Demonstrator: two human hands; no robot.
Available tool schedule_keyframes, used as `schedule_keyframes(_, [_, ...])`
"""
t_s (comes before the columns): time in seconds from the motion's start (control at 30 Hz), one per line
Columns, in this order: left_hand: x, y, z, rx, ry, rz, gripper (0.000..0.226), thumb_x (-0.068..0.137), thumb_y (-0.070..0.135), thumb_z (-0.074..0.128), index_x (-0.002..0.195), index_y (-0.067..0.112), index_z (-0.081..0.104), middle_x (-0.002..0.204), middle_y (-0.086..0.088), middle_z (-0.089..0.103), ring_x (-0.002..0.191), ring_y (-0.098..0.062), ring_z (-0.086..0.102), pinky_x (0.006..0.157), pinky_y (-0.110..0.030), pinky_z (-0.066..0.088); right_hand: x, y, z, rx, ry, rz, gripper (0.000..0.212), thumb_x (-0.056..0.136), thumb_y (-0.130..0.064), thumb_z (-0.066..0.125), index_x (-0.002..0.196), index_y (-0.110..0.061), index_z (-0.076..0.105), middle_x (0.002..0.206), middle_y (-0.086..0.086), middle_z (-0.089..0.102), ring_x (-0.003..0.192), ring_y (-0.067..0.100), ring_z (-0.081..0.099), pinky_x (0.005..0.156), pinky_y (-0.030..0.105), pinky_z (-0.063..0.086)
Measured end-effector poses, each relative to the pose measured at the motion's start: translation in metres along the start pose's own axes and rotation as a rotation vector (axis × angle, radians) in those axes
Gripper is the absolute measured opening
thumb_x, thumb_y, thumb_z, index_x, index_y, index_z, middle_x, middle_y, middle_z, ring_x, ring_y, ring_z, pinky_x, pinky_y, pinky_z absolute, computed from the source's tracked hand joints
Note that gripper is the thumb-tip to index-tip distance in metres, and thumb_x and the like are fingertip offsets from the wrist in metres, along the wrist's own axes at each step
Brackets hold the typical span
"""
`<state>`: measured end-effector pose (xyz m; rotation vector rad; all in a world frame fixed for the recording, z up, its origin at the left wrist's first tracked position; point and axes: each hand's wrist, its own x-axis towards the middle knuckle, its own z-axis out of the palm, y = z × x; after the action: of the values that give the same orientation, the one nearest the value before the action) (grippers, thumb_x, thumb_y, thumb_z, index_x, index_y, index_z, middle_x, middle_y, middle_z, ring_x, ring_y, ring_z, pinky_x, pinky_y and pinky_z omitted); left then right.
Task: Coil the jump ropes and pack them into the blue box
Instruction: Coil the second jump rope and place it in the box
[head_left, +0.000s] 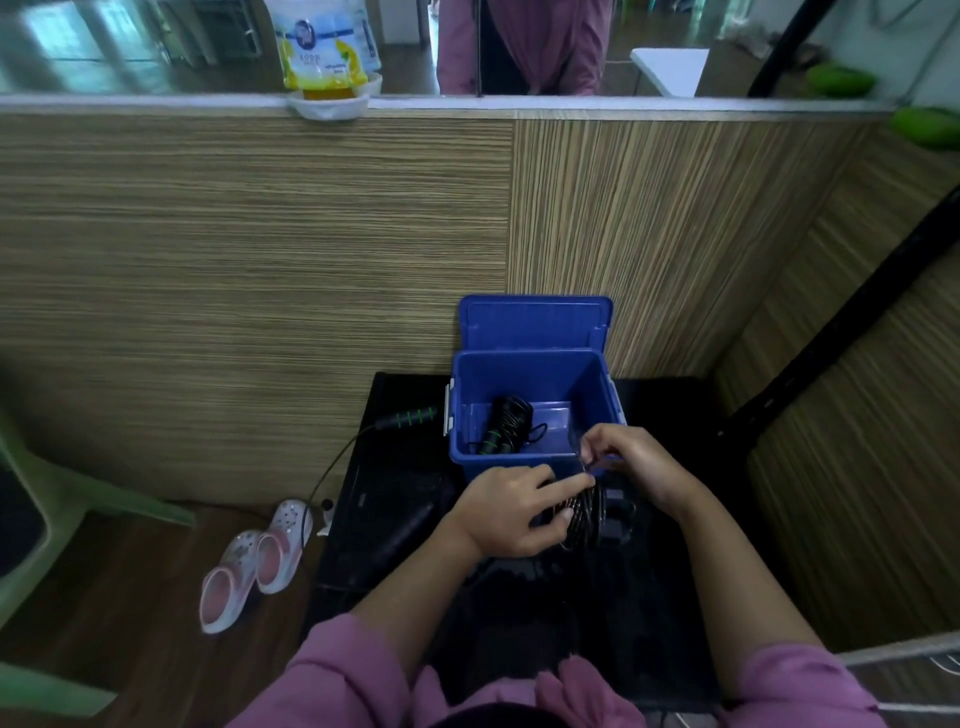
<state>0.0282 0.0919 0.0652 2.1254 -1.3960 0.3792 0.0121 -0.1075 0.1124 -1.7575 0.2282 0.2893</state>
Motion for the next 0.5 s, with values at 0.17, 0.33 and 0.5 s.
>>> schedule_keyframes(0.17, [-0.009,-0.003,0.0,-0.047,-0.02,-0.084,0.039,0.095,0.033,0.047,0.131,0.021,0.049,0.076,-0.001,0.057,0.058,-0.016,0.053,0.047,-0.033,0.046,0.007,0.009,-0.007,-0.381,0.074,-0.114,0.029,0.083,-0.001,0.06,0.064,-0.023,0.063,0.076,-0.003,0.06,0.074,0.006,0.055,0.075,0.023,0.042])
schedule_keyframes(0.33, [-0.016,0.0,0.001,-0.075,-0.026,-0.16,0.04,0.093,0.032,0.049,0.13,0.018,0.051,0.076,0.0,0.058,0.06,-0.016,0.056,0.05,-0.033,0.049,0.011,0.012,-0.01,-0.562,0.114,-0.325,0.025,0.078,0.006,0.067,0.074,-0.018,0.069,0.093,-0.005,0.063,0.093,-0.004,0.057,0.083,0.001,0.035])
schedule_keyframes(0.5, [-0.024,0.0,0.002,-0.103,0.005,-0.2,0.04,0.091,0.03,0.051,0.129,0.018,0.046,0.081,-0.001,0.063,0.066,-0.017,0.061,0.055,-0.032,0.052,0.012,0.008,-0.014,-0.383,0.128,-0.308,0.015,0.079,-0.003,0.072,0.087,-0.016,0.075,0.107,-0.004,0.069,0.124,0.002,0.047,0.104,0.016,0.033])
